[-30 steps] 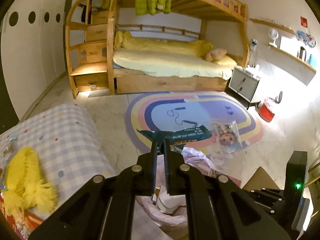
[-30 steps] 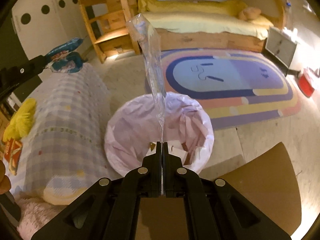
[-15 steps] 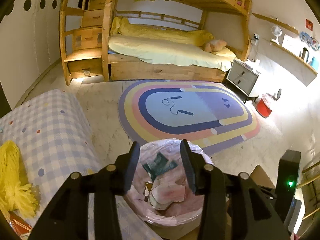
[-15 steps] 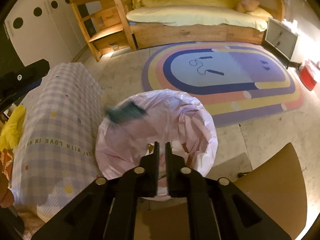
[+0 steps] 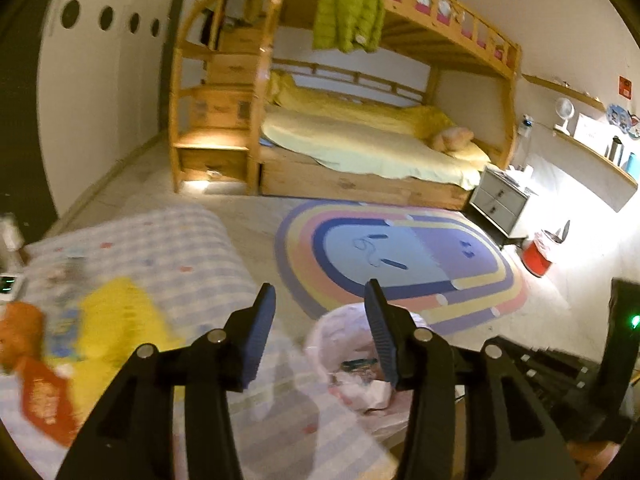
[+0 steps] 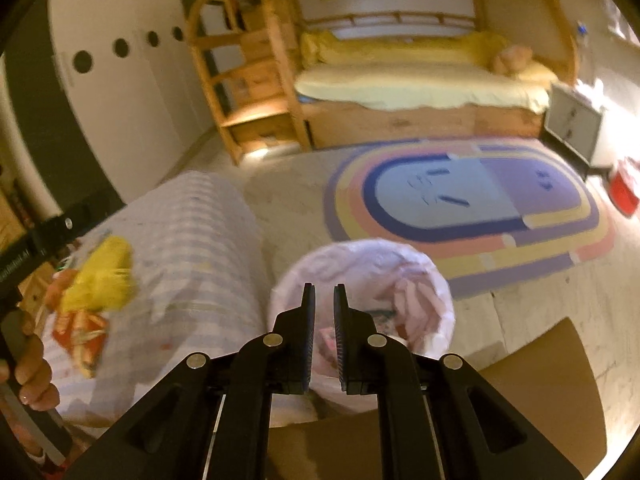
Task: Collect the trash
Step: 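Move both grippers back over the bed, then grasp the yellow mesh net with the right gripper and lift it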
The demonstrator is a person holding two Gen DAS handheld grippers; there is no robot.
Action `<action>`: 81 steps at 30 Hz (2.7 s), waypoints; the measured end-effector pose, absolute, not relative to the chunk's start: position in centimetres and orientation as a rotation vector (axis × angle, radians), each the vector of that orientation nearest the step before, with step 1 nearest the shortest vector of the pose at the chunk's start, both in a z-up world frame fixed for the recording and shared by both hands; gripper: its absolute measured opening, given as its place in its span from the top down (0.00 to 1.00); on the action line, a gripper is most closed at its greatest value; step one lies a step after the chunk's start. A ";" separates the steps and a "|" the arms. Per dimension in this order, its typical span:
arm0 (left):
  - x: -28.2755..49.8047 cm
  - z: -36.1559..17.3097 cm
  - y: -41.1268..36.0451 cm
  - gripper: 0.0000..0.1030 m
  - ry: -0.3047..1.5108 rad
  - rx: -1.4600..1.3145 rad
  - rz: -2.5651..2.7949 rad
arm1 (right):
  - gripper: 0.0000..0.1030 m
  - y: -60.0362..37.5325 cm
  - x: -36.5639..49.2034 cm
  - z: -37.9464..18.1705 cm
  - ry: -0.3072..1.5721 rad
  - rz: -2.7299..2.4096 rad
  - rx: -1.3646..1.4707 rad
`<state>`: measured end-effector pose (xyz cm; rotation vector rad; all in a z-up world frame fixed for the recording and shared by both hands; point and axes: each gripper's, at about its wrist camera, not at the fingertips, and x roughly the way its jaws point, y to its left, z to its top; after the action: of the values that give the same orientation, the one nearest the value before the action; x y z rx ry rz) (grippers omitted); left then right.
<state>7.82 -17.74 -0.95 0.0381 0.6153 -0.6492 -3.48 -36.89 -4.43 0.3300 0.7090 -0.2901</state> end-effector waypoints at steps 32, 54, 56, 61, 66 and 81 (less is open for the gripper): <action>11.9 -4.5 9.8 0.32 0.592 -0.017 -0.074 | 0.53 -13.0 8.5 -4.3 0.715 0.150 0.032; 16.5 -5.4 8.7 0.32 0.661 0.020 -0.051 | 0.32 -13.6 18.9 -7.8 0.862 0.111 0.080; 16.3 -5.5 8.4 0.31 0.662 0.037 -0.052 | 0.33 -13.9 18.9 -8.4 0.873 0.113 0.093; 16.4 -5.9 8.4 0.32 0.680 0.020 -0.060 | 0.71 -13.6 18.6 -8.5 0.859 0.112 0.042; 15.8 -5.8 9.1 0.32 0.683 -0.004 -0.054 | 0.83 -14.0 17.3 -6.5 0.776 0.079 0.043; 15.1 -6.8 7.9 0.44 0.736 -0.018 -0.152 | 0.82 -15.9 11.9 -1.7 0.664 -0.031 0.072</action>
<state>15.14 7.95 -6.77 -0.0178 0.7360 -0.1522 11.93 -15.93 -1.69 0.0717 0.6639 -0.0310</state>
